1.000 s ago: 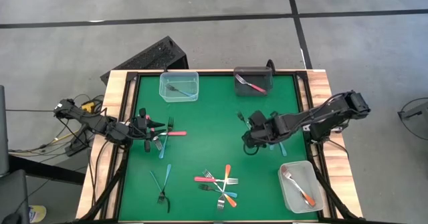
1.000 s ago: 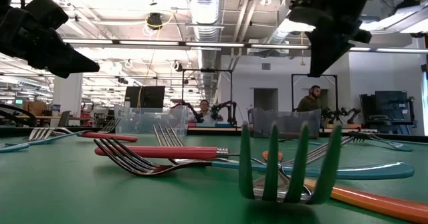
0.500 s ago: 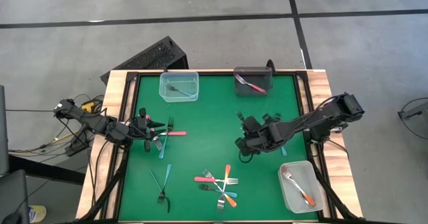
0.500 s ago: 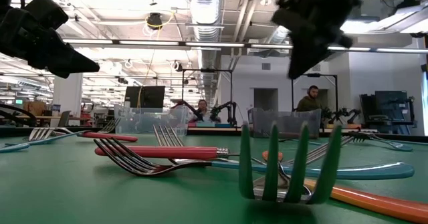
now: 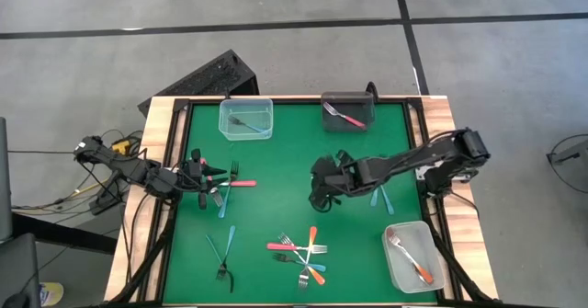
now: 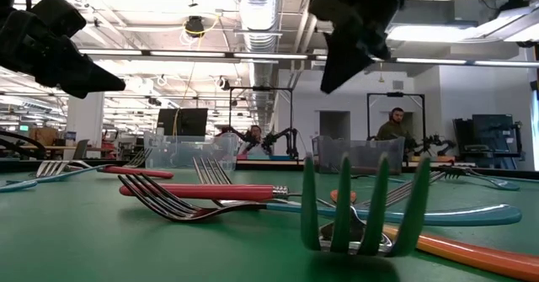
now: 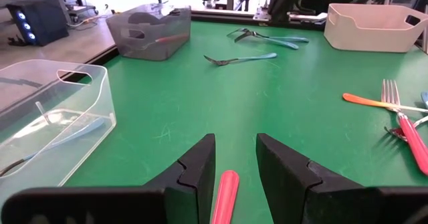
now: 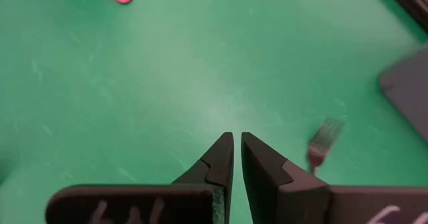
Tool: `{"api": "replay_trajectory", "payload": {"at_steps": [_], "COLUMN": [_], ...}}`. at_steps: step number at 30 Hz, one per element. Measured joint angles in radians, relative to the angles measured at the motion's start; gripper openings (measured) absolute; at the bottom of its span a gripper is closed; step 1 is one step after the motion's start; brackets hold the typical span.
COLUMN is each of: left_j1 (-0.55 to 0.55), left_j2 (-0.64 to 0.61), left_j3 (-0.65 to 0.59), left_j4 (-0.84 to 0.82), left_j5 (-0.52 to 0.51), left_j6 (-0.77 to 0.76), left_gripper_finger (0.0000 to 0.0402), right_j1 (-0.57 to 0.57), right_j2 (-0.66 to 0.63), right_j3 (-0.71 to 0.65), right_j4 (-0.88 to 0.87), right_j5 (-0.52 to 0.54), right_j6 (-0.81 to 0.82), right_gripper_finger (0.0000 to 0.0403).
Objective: Sort silverware by color (type)
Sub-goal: Put the black fork into the transparent bin
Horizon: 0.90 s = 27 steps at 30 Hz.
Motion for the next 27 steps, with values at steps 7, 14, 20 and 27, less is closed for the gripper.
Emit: {"api": "replay_trajectory", "payload": {"at_steps": [7,14,20,27], "left_j1": [0.000,0.000,0.000,0.000], "left_j2": [0.000,0.000,0.000,0.000], "left_j3": [0.000,0.000,0.000,0.000], "left_j4": [0.000,0.000,0.000,0.000], "left_j5": [0.002,0.002,0.002,0.003], "left_j6": [0.000,0.000,0.024,0.073], "left_gripper_finger": [0.0098,0.0098,0.0098,0.0098], "right_j1": [0.026,0.091,0.104,0.170], "right_j2": [-0.074,-0.085,-0.077,-0.084], "right_j3": [0.000,0.000,-0.022,-0.048], "right_j4": [-0.125,-0.280,-0.295,-0.446], "right_j5": [0.007,0.049,0.076,0.087], "right_j6": [0.069,0.162,0.225,0.383], "right_gripper_finger": [0.0056,0.0056,0.0056,0.0056]}}
